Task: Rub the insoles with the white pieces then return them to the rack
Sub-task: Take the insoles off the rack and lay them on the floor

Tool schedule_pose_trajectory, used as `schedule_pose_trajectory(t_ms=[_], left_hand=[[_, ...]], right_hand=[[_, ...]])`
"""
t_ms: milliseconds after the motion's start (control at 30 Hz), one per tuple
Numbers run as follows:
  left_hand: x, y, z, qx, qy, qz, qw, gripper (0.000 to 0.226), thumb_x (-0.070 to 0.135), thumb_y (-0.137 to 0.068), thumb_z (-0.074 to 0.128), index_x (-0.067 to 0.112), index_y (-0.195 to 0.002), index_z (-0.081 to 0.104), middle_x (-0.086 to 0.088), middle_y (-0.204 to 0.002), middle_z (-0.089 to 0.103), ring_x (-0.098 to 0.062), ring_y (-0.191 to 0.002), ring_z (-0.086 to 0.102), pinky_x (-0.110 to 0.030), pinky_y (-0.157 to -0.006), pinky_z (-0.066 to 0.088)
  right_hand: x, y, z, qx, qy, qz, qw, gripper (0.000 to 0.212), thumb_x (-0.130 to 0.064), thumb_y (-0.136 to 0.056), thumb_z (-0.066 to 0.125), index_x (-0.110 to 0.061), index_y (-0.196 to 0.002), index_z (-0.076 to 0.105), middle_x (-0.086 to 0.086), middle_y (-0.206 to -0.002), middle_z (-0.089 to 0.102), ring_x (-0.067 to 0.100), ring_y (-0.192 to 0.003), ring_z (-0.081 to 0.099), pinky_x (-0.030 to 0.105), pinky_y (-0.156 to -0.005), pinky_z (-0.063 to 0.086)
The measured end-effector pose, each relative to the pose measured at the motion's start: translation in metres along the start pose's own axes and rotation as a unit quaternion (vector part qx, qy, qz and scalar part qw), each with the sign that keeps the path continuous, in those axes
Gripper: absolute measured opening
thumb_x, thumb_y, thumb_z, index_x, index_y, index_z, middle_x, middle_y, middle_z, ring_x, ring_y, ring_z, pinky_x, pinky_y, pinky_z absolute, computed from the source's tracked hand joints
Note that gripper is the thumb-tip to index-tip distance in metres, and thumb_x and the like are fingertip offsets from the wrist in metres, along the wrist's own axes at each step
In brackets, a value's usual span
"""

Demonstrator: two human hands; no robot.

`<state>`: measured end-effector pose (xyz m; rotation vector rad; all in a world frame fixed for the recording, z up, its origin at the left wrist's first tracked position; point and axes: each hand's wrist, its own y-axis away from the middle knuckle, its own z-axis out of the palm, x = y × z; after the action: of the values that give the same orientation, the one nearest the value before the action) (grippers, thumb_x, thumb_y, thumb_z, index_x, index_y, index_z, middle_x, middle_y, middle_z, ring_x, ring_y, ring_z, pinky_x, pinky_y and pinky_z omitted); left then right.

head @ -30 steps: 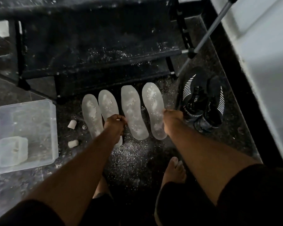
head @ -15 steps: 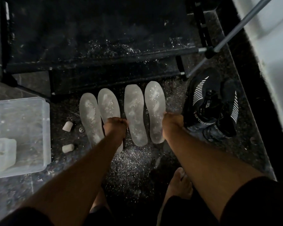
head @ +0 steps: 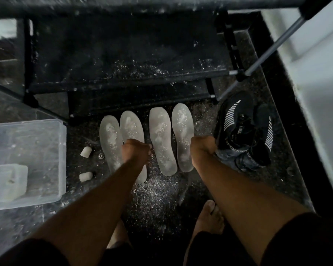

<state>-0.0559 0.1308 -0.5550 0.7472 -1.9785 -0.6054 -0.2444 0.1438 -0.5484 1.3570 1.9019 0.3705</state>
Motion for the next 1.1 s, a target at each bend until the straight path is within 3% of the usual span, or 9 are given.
schedule_pose_trajectory(t_ms=[133, 233, 333, 433, 600, 767, 933, 1033, 1100], left_hand=[[0.026, 0.005, -0.037, -0.037, -0.012, 0.022, 0.999, 0.030, 0.015, -0.090, 0.077, 0.010, -0.062, 0.067, -0.017, -0.072, 0.075, -0.019, -0.044, 0.056, -0.026, -0.047, 0.046], [0.046, 0.007, -0.084, -0.071, -0.095, 0.059, 0.991, 0.019, 0.021, -0.094, 0.074, 0.009, -0.079, 0.072, -0.009, -0.078, 0.076, -0.014, -0.050, 0.061, -0.022, -0.046, 0.045], [0.060, 0.014, -0.138, -0.085, -0.215, 0.104, 0.967, 0.019, 0.021, -0.096, 0.068, 0.004, -0.101, 0.076, -0.012, -0.097, 0.077, -0.023, -0.075, 0.071, -0.028, -0.059, 0.056], [0.075, 0.023, -0.189, -0.092, -0.241, 0.104, 0.961, 0.017, 0.011, -0.092, 0.068, -0.002, -0.094, 0.078, -0.020, -0.091, 0.078, -0.028, -0.072, 0.072, -0.028, -0.057, 0.053], [0.086, 0.050, -0.243, -0.051, -0.148, 0.109, 0.982, 0.015, 0.013, -0.095, 0.070, 0.004, -0.083, 0.072, -0.008, -0.073, 0.070, -0.018, -0.057, 0.060, -0.019, -0.037, 0.041], [0.027, 0.059, -0.248, -0.042, -0.031, 0.064, 0.997, 0.017, 0.012, -0.095, 0.070, 0.004, -0.081, 0.070, -0.008, -0.070, 0.067, -0.016, -0.052, 0.054, -0.020, -0.041, 0.041], [-0.024, 0.056, -0.249, -0.008, 0.045, 0.021, 0.999, 0.022, 0.014, -0.094, 0.072, 0.009, -0.073, 0.073, -0.007, -0.064, 0.068, -0.016, -0.051, 0.055, -0.022, -0.048, 0.042], [-0.043, 0.050, -0.250, 0.037, 0.087, 0.009, 0.995, 0.023, 0.014, -0.094, 0.070, 0.012, -0.071, 0.072, -0.012, -0.070, 0.070, -0.017, -0.050, 0.054, -0.026, -0.054, 0.044], [-0.056, 0.043, -0.252, 0.054, 0.121, -0.019, 0.991, 0.019, 0.013, -0.096, 0.067, 0.008, -0.078, 0.073, -0.015, -0.075, 0.071, -0.014, -0.043, 0.052, -0.025, -0.050, 0.043]], right_hand=[[-0.033, 0.039, -0.002, 0.010, 0.003, -0.082, 0.997, 0.025, -0.017, -0.090, 0.055, -0.004, -0.106, 0.069, 0.016, -0.104, 0.071, 0.034, -0.097, 0.068, 0.039, -0.082, 0.058], [-0.057, 0.069, -0.001, -0.038, -0.013, -0.166, 0.985, 0.016, -0.018, -0.086, 0.062, -0.010, -0.093, 0.075, 0.013, -0.085, 0.074, 0.031, -0.081, 0.071, 0.038, -0.071, 0.061], [-0.077, 0.103, -0.001, -0.083, -0.024, -0.208, 0.974, 0.013, -0.016, -0.086, 0.066, -0.009, -0.090, 0.077, 0.012, -0.086, 0.074, 0.026, -0.081, 0.071, 0.034, -0.072, 0.059], [-0.091, 0.127, 0.009, -0.095, 0.022, -0.275, 0.957, 0.013, -0.015, -0.085, 0.066, -0.008, -0.084, 0.077, 0.011, -0.086, 0.075, 0.023, -0.079, 0.070, 0.034, -0.074, 0.058], [-0.111, 0.164, 0.024, -0.115, 0.014, -0.318, 0.941, 0.011, -0.014, -0.087, 0.067, -0.011, -0.089, 0.077, 0.004, -0.086, 0.075, 0.015, -0.079, 0.070, 0.025, -0.069, 0.056], [-0.108, 0.184, 0.046, -0.097, 0.042, -0.321, 0.941, 0.012, -0.014, -0.084, 0.067, -0.008, -0.077, 0.075, 0.008, -0.074, 0.073, 0.022, -0.071, 0.070, 0.038, -0.068, 0.060], [-0.099, 0.192, 0.064, -0.111, 0.066, -0.330, 0.935, 0.015, -0.010, -0.085, 0.062, -0.008, -0.077, 0.075, 0.012, -0.074, 0.071, 0.029, -0.073, 0.069, 0.043, -0.069, 0.060], [-0.094, 0.199, 0.076, -0.121, 0.092, -0.338, 0.929, 0.020, -0.012, -0.086, 0.058, -0.009, -0.074, 0.073, 0.010, -0.071, 0.070, 0.028, -0.069, 0.067, 0.042, -0.067, 0.059], [-0.092, 0.207, 0.085, -0.136, 0.101, -0.348, 0.922, 0.022, -0.010, -0.085, 0.059, -0.013, -0.067, 0.071, 0.002, -0.068, 0.069, 0.023, -0.067, 0.066, 0.033, -0.063, 0.055]])
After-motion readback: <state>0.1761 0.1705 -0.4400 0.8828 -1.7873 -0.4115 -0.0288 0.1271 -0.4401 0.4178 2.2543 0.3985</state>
